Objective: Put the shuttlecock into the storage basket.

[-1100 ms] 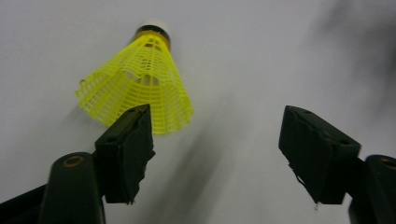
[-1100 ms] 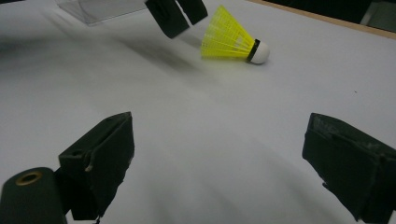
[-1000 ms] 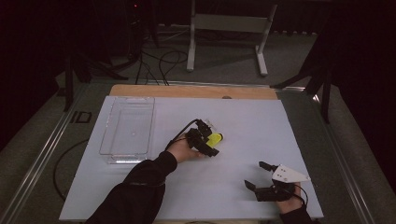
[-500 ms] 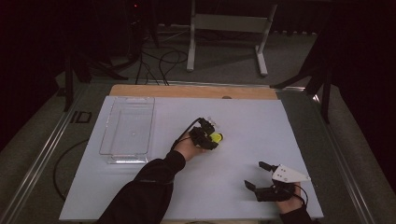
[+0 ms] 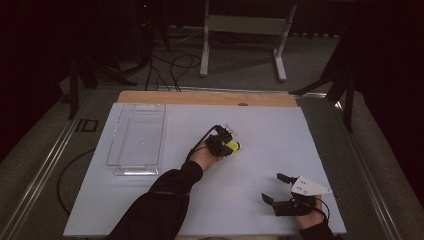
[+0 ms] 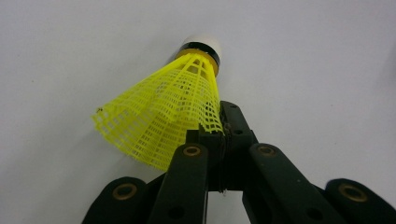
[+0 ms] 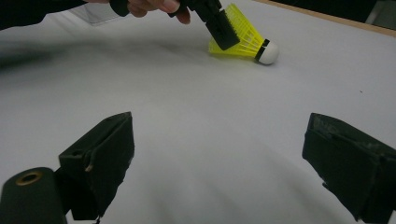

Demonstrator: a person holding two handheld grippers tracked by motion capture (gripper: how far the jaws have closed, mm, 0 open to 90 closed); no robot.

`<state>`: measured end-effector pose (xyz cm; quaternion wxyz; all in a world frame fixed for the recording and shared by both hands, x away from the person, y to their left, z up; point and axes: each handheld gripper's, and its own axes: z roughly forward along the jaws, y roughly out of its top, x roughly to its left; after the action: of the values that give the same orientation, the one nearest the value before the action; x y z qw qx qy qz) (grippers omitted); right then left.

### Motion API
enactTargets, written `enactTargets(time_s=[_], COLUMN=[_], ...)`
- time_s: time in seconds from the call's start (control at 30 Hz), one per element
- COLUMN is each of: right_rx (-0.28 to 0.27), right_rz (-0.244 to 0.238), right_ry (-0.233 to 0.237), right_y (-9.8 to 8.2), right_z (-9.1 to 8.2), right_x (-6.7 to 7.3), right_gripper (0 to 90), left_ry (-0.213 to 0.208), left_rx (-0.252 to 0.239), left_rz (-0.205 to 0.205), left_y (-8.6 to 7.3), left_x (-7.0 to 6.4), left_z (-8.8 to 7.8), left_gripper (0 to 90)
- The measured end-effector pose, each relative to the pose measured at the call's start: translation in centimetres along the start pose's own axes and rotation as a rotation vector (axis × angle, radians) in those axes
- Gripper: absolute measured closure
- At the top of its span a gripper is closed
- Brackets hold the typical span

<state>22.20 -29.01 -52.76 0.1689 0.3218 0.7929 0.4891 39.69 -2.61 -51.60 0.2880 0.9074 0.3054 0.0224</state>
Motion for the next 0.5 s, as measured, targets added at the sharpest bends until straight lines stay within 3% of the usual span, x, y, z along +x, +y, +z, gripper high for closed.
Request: enactTargets(time_s=[0.5], right_rx=[0.000], right_rz=[-0.002], right_ry=[-0.004], right_y=[0.0], right_z=[0.0], right_x=[0.0], right_gripper=[9.4], left_ry=[-0.039], left_rx=[0.019], left_rz=[0.079], left_y=[0.3], left_x=[-0.3], left_z=[-2.7], left_gripper=[90.0])
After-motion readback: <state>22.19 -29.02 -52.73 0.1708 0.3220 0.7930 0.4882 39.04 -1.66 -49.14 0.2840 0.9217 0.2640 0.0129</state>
